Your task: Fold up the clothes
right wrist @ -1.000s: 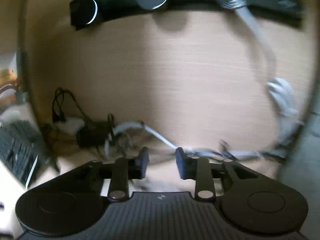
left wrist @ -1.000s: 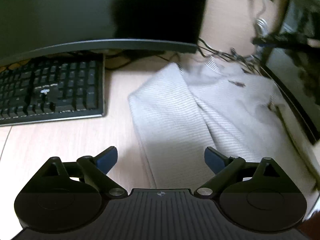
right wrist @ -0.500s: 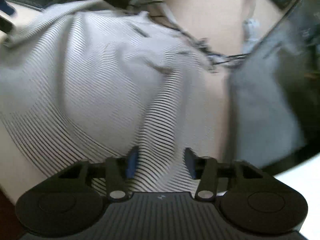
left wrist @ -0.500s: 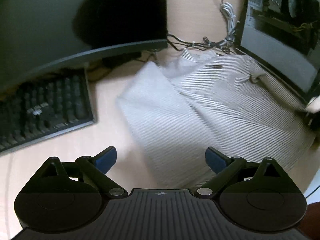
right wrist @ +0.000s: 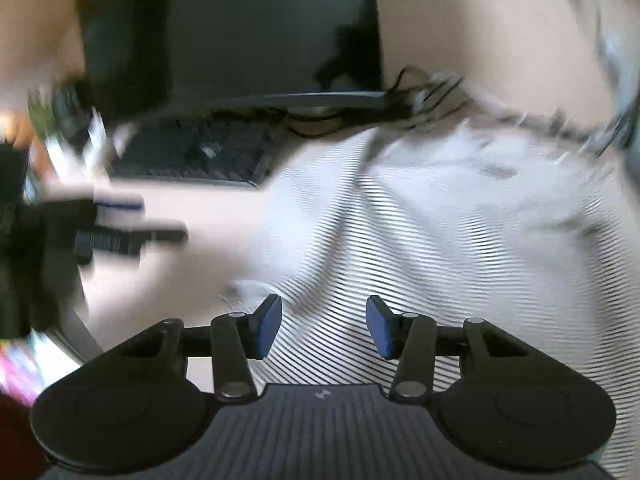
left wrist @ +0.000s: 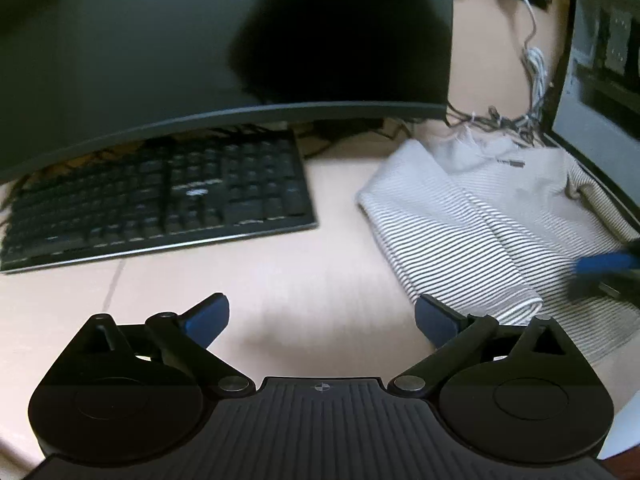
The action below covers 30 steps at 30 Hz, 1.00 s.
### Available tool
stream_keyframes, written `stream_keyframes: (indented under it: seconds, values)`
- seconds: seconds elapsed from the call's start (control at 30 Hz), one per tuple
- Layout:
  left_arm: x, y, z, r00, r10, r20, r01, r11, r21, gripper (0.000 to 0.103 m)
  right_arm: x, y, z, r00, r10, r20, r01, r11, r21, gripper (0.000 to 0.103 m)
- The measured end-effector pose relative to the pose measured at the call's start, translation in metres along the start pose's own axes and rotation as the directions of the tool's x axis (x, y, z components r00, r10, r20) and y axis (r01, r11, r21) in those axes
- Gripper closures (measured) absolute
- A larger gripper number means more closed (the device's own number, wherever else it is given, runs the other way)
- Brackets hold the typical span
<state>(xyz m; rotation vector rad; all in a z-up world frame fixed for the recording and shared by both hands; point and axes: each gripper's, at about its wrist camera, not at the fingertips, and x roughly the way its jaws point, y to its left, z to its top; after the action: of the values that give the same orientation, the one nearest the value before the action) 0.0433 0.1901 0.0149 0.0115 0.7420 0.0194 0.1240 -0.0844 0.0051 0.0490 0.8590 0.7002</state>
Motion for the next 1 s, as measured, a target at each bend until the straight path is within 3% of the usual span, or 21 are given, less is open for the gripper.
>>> stream_keyframes:
  seconds: [0.13, 0.2, 0.3, 0.33, 0.37, 0.43, 0.5, 0.53, 0.6, 0.7, 0.87, 1.0]
  values:
    - [-0.013, 0.0, -0.015, 0.999, -0.039, -0.015, 0.039, 0.999, 0.0, 0.0, 0.06, 0.005, 0.025, 0.997, 0.021, -0.08, -0.011, 0.993, 0.114, 0.058]
    - [-0.019, 0.001, -0.022, 0.998, -0.06, -0.023, 0.06, 0.998, -0.001, 0.0, 0.069, 0.033, 0.034, 0.986, 0.154, -0.069, -0.146, 0.984, 0.098, 0.058]
    - [-0.028, 0.001, -0.033, 0.995, -0.09, -0.035, 0.09, 0.996, -0.001, 0.0, 0.06, 0.066, 0.048, 0.93, 0.367, -0.029, -0.365, 0.929, 0.056, 0.058]
    - [-0.031, 0.001, -0.037, 0.994, -0.1, -0.039, 0.1, 0.995, -0.002, 0.0, 0.052, 0.073, 0.052, 0.911, 0.411, -0.012, -0.41, 0.911, 0.039, 0.058]
    - [-0.029, -0.001, -0.04, 0.994, -0.102, -0.048, 0.102, 0.995, 0.006, 0.0, 0.043, 0.077, 0.055, 0.908, 0.418, 0.006, -0.418, 0.908, 0.009, 0.058]
    - [-0.024, -0.003, -0.043, 0.992, -0.107, -0.061, 0.108, 0.994, 0.015, 0.0, 0.023, 0.077, 0.055, 0.948, 0.317, 0.037, -0.311, 0.944, -0.109, 0.058]
    - [-0.02, -0.004, -0.045, 0.991, -0.116, -0.067, 0.118, 0.993, 0.015, 0.0, 0.006, 0.068, 0.04, 0.99, 0.124, 0.063, -0.106, 0.964, -0.243, 0.058]
    - [-0.017, -0.004, -0.045, 0.99, -0.123, -0.067, 0.125, 0.992, 0.019, 0.0, -0.002, 0.061, 0.028, 0.997, 0.014, 0.076, 0.01, 0.952, -0.307, 0.058]
    - [-0.012, -0.007, -0.043, 0.987, -0.149, -0.066, 0.152, 0.988, 0.036, 0.0, -0.014, 0.045, -0.003, 0.987, -0.151, 0.047, 0.158, 0.919, -0.363, 0.06]
    - [0.0, -0.015, -0.041, 0.978, -0.191, -0.084, 0.198, 0.977, 0.076, 0.0, -0.025, 0.034, -0.039, 0.979, -0.197, -0.047, 0.173, 0.933, -0.316, 0.06]
    - [0.002, -0.035, -0.034, 0.962, -0.258, -0.093, 0.271, 0.948, 0.166, 0.0, -0.021, 0.056, -0.062, 0.977, -0.207, -0.05, 0.171, 0.903, -0.394, 0.06]
    - [0.0, -0.049, -0.026, 0.949, -0.306, -0.08, 0.316, 0.927, 0.204, 0.0, -0.007, 0.076, -0.068, 0.975, -0.215, -0.047, 0.159, 0.837, -0.524, 0.06]
